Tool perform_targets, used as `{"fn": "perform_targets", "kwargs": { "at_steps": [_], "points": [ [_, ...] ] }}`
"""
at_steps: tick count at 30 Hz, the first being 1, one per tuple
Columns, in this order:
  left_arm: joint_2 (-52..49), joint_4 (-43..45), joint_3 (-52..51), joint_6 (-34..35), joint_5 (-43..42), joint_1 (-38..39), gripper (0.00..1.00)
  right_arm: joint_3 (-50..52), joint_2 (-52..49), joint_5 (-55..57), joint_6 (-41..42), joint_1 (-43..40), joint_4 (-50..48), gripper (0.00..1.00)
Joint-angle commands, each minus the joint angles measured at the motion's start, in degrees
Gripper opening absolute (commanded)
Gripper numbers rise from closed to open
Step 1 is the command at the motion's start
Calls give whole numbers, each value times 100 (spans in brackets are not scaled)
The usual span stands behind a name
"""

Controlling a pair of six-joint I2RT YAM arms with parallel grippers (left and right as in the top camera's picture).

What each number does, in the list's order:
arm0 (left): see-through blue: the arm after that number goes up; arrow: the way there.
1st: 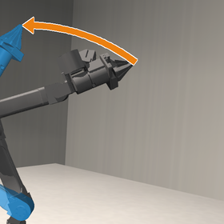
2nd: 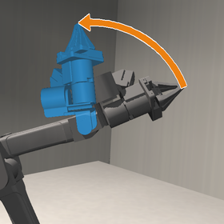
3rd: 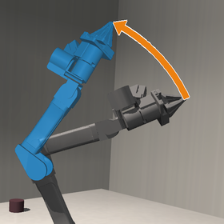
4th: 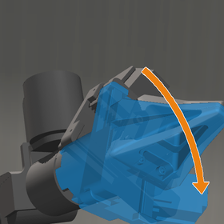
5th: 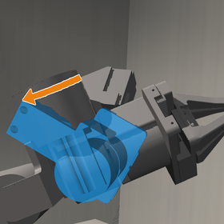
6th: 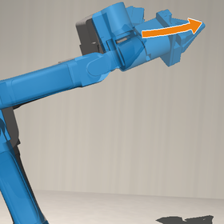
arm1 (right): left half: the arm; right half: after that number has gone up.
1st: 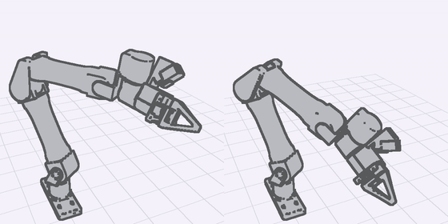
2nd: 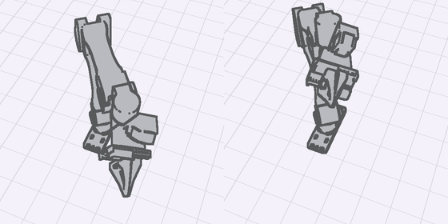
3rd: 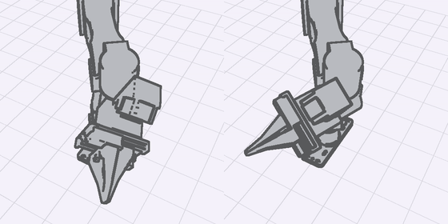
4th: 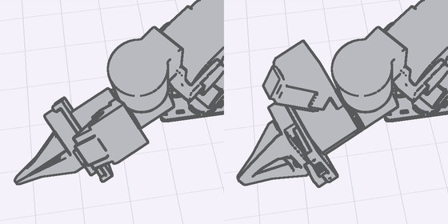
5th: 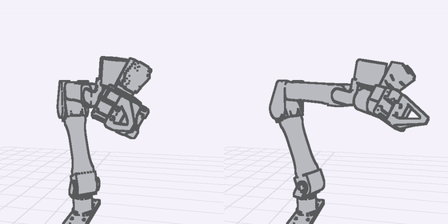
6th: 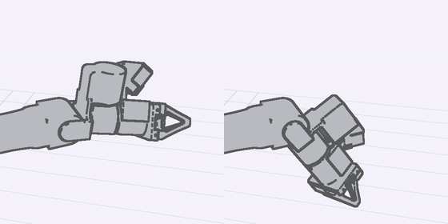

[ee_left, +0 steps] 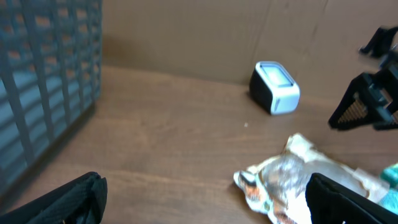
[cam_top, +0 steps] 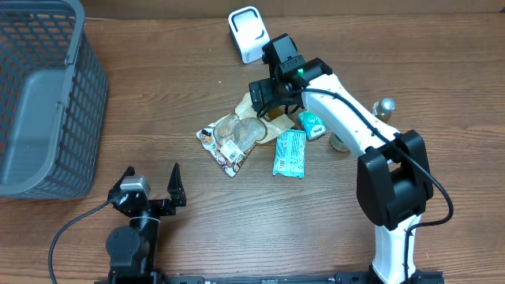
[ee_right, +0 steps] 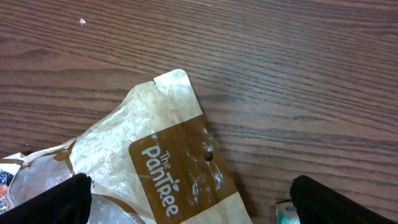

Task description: Scan the item barcode

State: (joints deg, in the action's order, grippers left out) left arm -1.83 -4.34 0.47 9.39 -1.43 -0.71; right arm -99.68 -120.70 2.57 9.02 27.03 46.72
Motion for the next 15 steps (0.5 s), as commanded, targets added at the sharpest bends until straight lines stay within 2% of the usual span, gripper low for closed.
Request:
{"fn": "perform_targets", "kwargs": {
  "at_steps": [1, 15],
  "points": [
    [160, -31, -20, -192, 35, 35, 100, 35, 15, 57, 15, -26, -15, 100],
    [164, -15, -20, -302, 39, 35, 99, 35, 15, 57, 15, -26, -15, 100]
  ]
}}
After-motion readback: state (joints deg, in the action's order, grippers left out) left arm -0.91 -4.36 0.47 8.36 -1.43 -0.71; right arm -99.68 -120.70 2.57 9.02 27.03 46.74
